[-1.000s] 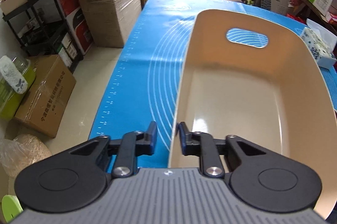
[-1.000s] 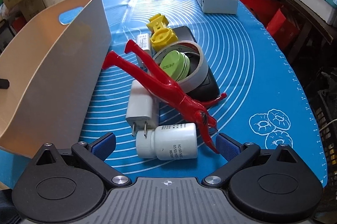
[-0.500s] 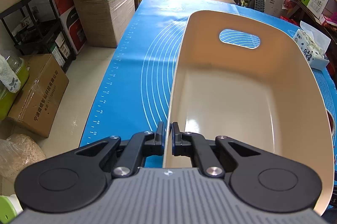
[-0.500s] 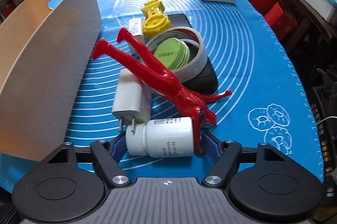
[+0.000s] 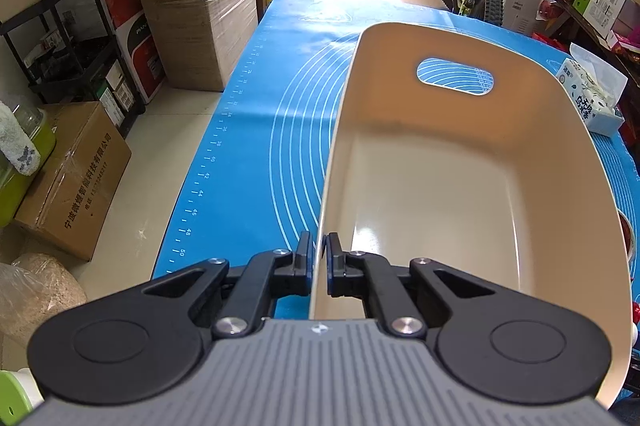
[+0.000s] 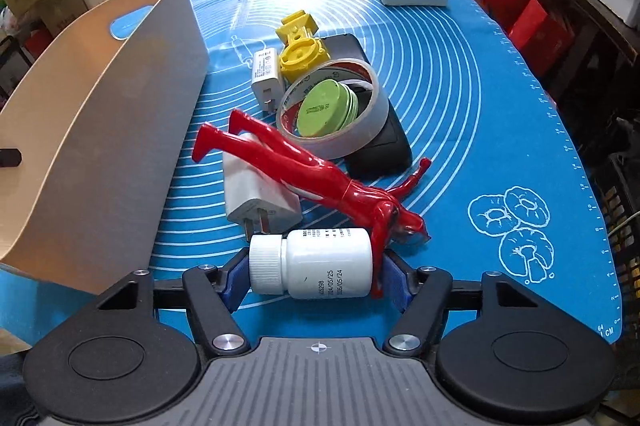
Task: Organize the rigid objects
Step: 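Close the right tool on the white pill bottle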
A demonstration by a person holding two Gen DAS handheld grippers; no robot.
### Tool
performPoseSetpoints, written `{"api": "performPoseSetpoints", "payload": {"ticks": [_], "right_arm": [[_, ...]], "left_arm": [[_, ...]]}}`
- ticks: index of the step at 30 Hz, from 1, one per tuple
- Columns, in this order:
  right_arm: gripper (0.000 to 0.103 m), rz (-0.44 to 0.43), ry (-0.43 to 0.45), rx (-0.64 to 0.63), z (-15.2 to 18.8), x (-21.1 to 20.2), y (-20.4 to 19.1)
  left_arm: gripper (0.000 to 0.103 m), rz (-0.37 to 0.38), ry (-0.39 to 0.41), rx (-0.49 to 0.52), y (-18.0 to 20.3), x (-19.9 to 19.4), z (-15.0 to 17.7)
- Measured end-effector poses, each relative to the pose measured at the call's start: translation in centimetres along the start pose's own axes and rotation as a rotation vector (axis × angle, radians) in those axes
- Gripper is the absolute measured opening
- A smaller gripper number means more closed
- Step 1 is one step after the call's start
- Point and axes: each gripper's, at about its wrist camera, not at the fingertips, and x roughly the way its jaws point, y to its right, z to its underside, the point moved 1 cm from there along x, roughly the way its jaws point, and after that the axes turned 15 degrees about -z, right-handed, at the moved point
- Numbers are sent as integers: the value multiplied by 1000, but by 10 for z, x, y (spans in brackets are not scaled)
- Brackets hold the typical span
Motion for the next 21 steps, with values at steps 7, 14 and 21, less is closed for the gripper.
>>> {"api": "performPoseSetpoints", "payload": {"ticks": [7, 14, 21], "right_arm": [[70, -4, 11, -8, 0, -10, 3], [70, -31, 41, 14, -4, -17, 7], [70, -66, 78, 8, -7, -24, 5]], "left_arm": [[8, -2, 4, 5, 0, 0, 1], [8, -3, 4, 5, 1, 0, 1], [8, -1, 4, 4, 0, 1, 0]]}}
